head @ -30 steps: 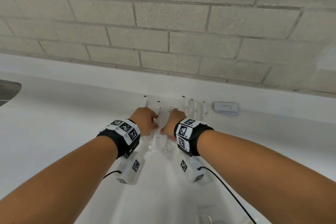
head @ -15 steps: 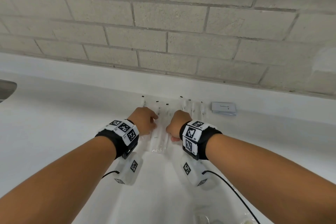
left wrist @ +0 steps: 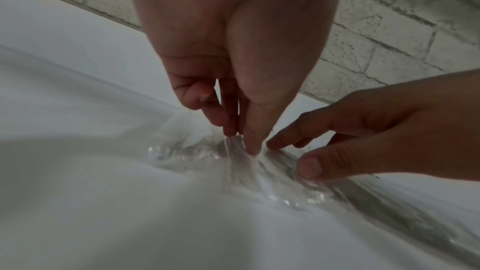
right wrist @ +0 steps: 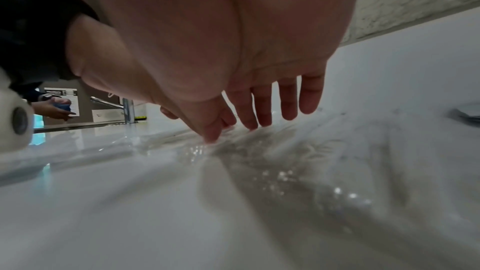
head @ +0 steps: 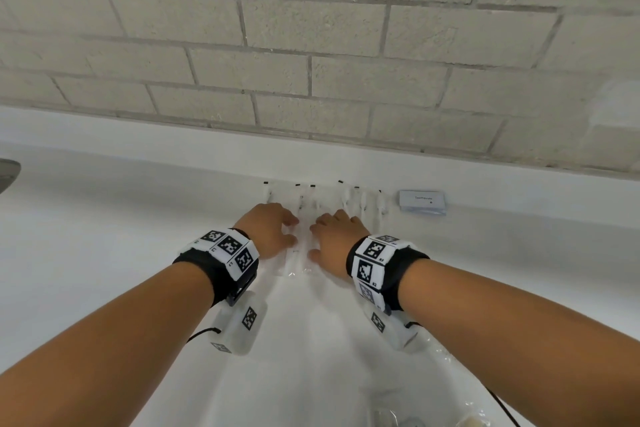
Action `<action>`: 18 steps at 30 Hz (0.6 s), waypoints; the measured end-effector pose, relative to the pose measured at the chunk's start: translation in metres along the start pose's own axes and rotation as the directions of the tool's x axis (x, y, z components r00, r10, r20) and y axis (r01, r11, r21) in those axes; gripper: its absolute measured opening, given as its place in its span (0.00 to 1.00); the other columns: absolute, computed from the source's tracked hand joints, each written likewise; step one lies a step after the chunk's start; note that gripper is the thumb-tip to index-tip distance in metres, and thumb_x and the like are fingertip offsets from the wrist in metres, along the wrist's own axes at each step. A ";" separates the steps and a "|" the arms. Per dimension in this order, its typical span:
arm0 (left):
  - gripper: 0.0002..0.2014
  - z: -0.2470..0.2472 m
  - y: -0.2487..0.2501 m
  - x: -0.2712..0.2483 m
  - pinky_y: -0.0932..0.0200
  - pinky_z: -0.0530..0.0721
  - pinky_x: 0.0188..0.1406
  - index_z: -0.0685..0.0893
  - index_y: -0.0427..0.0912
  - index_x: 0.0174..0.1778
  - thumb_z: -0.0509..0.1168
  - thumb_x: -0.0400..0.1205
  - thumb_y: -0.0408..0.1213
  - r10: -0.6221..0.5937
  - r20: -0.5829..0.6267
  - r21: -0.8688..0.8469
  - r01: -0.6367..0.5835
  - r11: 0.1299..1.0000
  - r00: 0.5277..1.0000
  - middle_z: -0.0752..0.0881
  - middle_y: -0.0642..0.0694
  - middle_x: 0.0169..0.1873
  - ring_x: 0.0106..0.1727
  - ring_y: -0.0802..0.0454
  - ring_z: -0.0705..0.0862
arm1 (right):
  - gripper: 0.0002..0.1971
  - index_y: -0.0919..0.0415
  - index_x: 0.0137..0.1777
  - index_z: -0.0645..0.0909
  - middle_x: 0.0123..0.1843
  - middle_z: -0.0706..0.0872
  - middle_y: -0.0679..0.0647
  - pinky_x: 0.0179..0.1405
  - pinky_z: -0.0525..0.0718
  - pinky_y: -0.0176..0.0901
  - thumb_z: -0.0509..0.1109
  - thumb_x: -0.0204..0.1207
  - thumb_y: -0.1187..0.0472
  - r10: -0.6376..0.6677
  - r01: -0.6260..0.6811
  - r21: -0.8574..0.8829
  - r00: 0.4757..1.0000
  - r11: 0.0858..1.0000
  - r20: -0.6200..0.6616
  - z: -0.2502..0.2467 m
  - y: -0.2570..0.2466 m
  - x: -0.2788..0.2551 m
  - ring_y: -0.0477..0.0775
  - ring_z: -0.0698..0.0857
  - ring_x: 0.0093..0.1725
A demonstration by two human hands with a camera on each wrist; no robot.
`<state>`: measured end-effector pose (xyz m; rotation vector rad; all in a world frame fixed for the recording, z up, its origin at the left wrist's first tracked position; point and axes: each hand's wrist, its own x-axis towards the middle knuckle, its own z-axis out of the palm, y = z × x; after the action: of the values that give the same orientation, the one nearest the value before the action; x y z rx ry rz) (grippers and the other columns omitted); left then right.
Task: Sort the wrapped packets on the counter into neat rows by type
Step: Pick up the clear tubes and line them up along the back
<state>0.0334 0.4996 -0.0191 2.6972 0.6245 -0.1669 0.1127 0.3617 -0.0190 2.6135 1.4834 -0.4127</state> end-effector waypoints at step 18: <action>0.21 0.004 0.007 0.017 0.54 0.71 0.74 0.80 0.48 0.72 0.63 0.83 0.47 -0.019 -0.055 0.042 0.022 0.999 0.998 0.78 0.48 0.71 0.73 0.48 0.75 | 0.29 0.59 0.78 0.67 0.81 0.66 0.55 0.78 0.56 0.56 0.53 0.82 0.43 0.085 -0.085 0.033 0.996 0.996 -0.003 0.001 0.010 0.009 0.62 0.59 0.81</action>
<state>0.0520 0.4995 -0.0237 2.7449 0.6722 -0.1132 0.1257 0.3642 -0.0227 2.6925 1.3726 -0.4264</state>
